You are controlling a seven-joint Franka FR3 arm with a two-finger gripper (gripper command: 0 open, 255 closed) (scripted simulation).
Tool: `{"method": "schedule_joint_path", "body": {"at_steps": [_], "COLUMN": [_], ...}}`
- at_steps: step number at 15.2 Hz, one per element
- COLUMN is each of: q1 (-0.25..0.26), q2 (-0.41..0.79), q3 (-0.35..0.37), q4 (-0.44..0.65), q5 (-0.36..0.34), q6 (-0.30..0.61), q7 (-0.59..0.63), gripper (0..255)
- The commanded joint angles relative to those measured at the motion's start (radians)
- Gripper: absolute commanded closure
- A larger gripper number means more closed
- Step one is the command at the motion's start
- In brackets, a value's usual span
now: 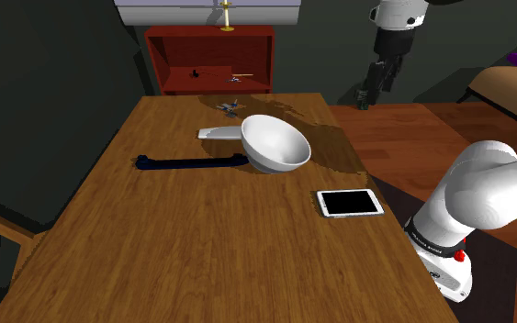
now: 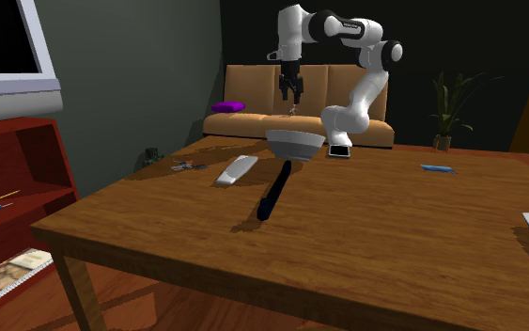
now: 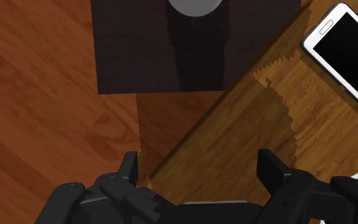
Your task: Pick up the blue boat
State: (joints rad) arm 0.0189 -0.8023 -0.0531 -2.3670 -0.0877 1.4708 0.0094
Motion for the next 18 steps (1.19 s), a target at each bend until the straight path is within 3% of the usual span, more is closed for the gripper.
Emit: {"method": "schedule_joint_path", "body": {"at_steps": [1, 10, 18], "q1": [0.0, 0.097, 0.168], "q2": [0.0, 0.276, 0.522], "q3": [0.0, 0.051, 0.106], "q4": [0.0, 0.106, 0.26], "q5": [0.0, 0.057, 0.09], "q6": [0.0, 0.182, 0.288], "q7": [0.0, -0.056, -0.108], "gripper": [0, 0, 0]}}
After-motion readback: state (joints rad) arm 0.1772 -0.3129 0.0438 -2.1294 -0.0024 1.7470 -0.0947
